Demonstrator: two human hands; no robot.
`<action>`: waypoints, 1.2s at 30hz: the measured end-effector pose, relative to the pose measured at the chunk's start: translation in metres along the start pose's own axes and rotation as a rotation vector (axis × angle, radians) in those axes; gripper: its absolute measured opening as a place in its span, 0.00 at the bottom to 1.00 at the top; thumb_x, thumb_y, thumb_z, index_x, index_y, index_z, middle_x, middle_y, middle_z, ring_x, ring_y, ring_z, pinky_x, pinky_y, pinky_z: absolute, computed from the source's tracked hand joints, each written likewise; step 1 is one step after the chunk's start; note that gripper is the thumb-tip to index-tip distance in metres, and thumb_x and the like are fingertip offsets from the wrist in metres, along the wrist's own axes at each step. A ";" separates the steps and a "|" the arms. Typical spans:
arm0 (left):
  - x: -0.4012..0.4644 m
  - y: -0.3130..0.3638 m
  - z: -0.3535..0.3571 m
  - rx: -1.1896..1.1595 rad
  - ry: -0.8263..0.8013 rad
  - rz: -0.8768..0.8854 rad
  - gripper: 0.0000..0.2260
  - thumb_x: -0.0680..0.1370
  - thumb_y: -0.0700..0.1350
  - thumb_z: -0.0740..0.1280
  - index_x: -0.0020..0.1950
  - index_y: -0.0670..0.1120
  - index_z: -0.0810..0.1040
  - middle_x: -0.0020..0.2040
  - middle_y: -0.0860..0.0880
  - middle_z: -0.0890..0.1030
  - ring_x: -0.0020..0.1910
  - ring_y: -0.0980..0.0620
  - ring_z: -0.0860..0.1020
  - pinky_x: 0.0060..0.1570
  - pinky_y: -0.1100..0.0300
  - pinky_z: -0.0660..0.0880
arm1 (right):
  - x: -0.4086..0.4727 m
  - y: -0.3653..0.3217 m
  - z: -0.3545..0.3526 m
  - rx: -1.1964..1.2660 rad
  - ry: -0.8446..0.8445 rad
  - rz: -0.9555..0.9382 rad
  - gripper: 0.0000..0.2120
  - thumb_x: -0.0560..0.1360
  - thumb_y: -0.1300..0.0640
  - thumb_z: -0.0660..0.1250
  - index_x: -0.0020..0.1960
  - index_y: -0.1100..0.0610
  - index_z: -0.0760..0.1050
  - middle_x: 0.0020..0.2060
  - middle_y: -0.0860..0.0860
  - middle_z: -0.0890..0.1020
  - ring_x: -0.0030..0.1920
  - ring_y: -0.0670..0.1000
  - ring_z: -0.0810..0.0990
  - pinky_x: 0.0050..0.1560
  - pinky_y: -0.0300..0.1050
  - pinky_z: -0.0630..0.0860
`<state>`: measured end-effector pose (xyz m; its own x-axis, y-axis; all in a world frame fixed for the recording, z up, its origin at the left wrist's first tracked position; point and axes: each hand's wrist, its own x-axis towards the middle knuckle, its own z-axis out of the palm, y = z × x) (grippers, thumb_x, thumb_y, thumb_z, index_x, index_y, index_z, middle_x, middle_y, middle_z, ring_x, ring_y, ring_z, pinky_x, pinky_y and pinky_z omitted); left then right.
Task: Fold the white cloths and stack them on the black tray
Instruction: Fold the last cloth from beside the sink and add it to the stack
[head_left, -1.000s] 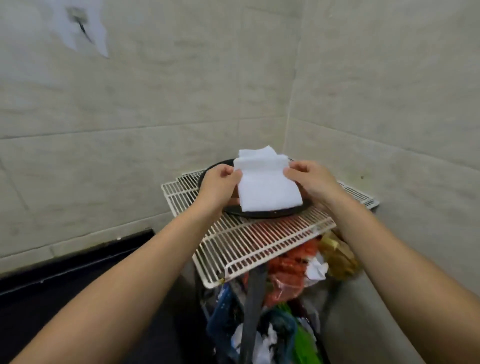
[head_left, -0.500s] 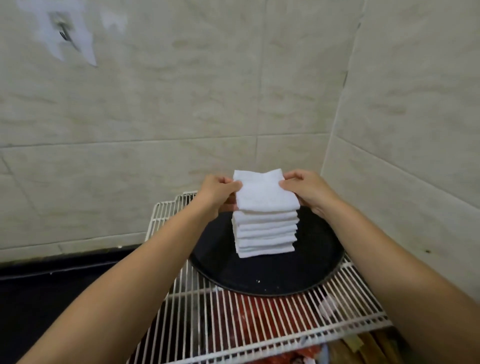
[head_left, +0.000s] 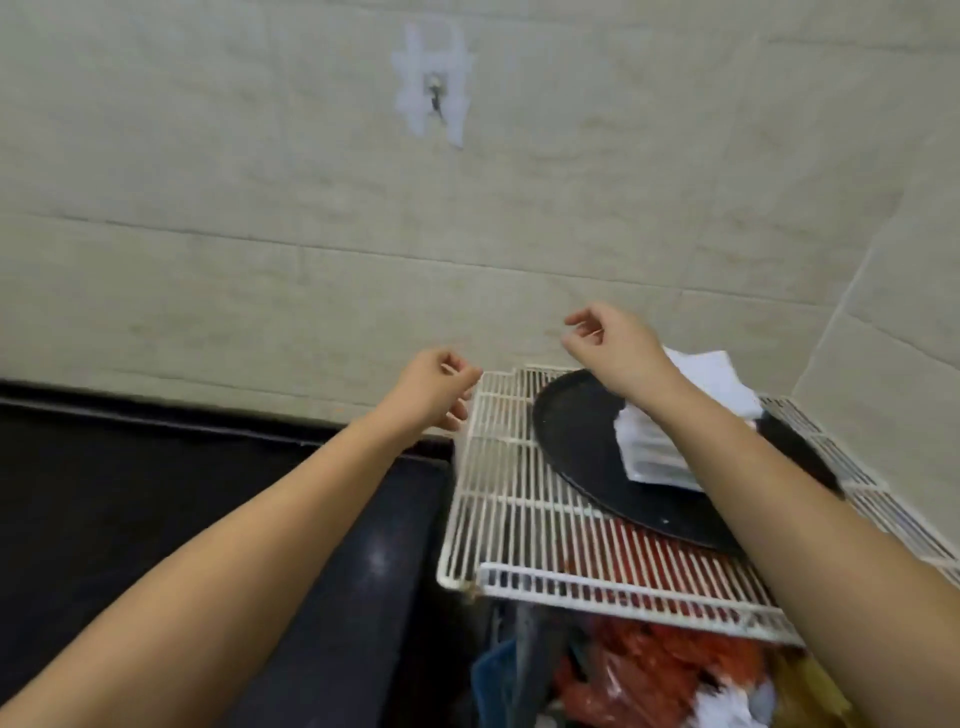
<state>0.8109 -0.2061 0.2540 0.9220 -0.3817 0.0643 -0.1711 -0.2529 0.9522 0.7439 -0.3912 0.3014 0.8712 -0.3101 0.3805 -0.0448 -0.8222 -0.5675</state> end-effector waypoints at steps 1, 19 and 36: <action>-0.021 -0.016 -0.031 0.080 0.041 0.003 0.08 0.79 0.44 0.63 0.41 0.46 0.69 0.34 0.46 0.74 0.23 0.54 0.73 0.19 0.66 0.70 | -0.008 -0.026 0.028 -0.024 -0.062 -0.061 0.12 0.75 0.58 0.64 0.57 0.59 0.77 0.47 0.53 0.79 0.44 0.51 0.76 0.47 0.40 0.69; -0.550 -0.291 -0.477 0.942 0.716 -0.828 0.14 0.80 0.51 0.59 0.62 0.46 0.70 0.59 0.46 0.76 0.60 0.46 0.73 0.54 0.54 0.72 | -0.376 -0.494 0.467 -0.072 -0.735 -1.168 0.17 0.79 0.50 0.58 0.66 0.54 0.68 0.62 0.54 0.72 0.64 0.57 0.69 0.58 0.52 0.68; -0.750 -0.405 -0.764 0.684 1.006 -1.297 0.15 0.79 0.49 0.59 0.64 0.46 0.70 0.60 0.46 0.75 0.59 0.46 0.74 0.54 0.53 0.72 | -0.539 -0.828 0.727 -0.051 -1.146 -1.618 0.18 0.80 0.51 0.55 0.69 0.54 0.66 0.66 0.55 0.69 0.68 0.57 0.66 0.65 0.52 0.64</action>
<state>0.4542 0.8612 0.0482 0.3616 0.9176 -0.1650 0.9112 -0.3104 0.2708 0.6662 0.8041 0.0357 -0.0434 0.9881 -0.1477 0.9775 0.0114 -0.2108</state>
